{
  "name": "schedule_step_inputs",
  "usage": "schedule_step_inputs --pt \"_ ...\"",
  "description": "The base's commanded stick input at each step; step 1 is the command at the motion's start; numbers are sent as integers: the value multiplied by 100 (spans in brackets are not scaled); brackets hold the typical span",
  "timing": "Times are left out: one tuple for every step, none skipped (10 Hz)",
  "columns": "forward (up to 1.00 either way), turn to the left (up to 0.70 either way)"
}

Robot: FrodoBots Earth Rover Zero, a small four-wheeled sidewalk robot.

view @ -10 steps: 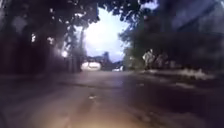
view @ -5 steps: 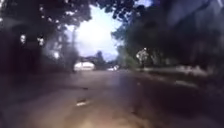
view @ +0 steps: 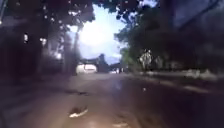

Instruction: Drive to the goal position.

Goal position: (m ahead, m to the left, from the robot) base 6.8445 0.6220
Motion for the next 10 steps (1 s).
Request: schedule_step_inputs --pt "70 0" --pt "70 0" --pt "70 0" --pt "70 0" --pt "70 0" --pt "70 0" --pt "70 0" --pt "70 -16" --pt "70 -35" --pt "70 -35"
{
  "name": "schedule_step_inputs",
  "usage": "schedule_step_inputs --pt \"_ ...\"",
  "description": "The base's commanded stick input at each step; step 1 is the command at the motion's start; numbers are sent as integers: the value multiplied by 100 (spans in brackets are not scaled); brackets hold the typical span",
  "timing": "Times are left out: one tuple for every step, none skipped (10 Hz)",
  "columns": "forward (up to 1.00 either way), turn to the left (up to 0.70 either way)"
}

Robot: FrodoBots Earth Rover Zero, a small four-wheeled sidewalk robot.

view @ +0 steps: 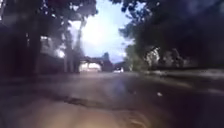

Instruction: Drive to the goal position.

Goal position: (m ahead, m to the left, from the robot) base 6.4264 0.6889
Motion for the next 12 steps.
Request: schedule_step_inputs --pt "70 -35" --pt "70 -35" --pt "70 -35" --pt "70 -33" --pt "70 -21" --pt "70 -9" --pt "70 0" --pt "70 0" --pt "70 0" --pt "70 0" --pt "70 0" --pt "70 0"
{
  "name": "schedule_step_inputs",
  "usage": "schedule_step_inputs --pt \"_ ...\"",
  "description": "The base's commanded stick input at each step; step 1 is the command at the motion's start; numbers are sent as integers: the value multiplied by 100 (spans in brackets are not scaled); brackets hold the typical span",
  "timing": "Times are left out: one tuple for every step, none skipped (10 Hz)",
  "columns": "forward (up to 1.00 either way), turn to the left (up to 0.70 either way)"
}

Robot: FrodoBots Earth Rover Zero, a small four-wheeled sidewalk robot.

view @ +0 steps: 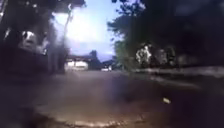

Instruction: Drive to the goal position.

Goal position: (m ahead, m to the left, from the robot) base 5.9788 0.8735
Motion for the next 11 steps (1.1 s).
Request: schedule_step_inputs --pt "70 0" --pt "70 0" --pt "70 -16" --pt "70 -34" --pt "70 -26" --pt "70 -5" --pt "70 0" --pt "70 0" --pt "70 0" --pt "70 0" --pt "70 0"
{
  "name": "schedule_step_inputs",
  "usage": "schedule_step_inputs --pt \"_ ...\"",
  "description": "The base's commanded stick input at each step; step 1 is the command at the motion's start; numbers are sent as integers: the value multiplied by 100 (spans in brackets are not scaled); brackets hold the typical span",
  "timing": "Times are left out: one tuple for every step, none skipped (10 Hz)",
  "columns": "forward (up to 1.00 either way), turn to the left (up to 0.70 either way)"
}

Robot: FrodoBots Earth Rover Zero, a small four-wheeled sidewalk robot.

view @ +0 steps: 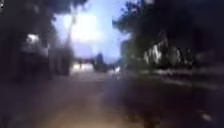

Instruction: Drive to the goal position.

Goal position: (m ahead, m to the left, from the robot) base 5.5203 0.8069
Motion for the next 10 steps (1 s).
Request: schedule_step_inputs --pt "70 0" --pt "70 0" --pt "70 -13" --pt "70 -35" --pt "70 -35" --pt "70 -35" --pt "70 -35" --pt "70 -35" --pt "70 -35" --pt "70 -35"
